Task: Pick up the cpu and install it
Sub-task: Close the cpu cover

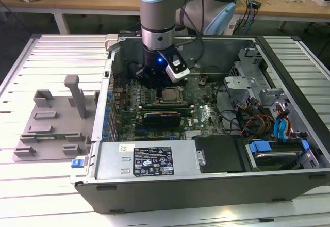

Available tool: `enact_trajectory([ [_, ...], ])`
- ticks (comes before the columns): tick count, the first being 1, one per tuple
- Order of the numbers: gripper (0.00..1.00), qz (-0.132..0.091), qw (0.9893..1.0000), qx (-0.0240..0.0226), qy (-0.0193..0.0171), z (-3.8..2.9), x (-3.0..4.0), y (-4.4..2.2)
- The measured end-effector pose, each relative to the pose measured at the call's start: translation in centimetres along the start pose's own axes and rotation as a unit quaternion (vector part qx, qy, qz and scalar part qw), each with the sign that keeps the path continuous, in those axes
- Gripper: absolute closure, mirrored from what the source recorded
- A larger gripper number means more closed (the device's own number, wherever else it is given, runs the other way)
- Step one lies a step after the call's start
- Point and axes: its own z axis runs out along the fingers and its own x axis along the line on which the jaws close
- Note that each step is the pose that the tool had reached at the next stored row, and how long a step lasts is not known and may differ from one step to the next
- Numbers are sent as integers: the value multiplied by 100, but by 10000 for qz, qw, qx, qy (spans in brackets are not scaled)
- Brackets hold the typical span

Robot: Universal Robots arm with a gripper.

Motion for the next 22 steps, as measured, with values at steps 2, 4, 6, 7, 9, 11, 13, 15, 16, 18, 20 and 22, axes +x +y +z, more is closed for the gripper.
enact_trajectory([
  [2,89,0,10000,-1,-1,16,0,1],
  [4,89,0,10000,0,0,17,1,1],
  [6,89,0,10000,0,0,26,1,1],
  [7,89,0,10000,0,0,26,1,1],
  [9,89,0,10000,0,0,28,1,1],
  [11,89,0,10000,-3,-2,9,0,1],
  [13,89,0,10000,-1,-1,-27,-1,-1],
  [15,89,0,10000,0,-1,-80,-3,-3],
  [16,89,0,10000,-1,-1,-157,-6,-5],
  [18,89,0,10000,-1,-1,-258,-10,-9],
  [20,89,-1,10000,-1,-5,-337,-14,-12],
  [22,89,0,10000,0,-21,-353,-14,-12],
])
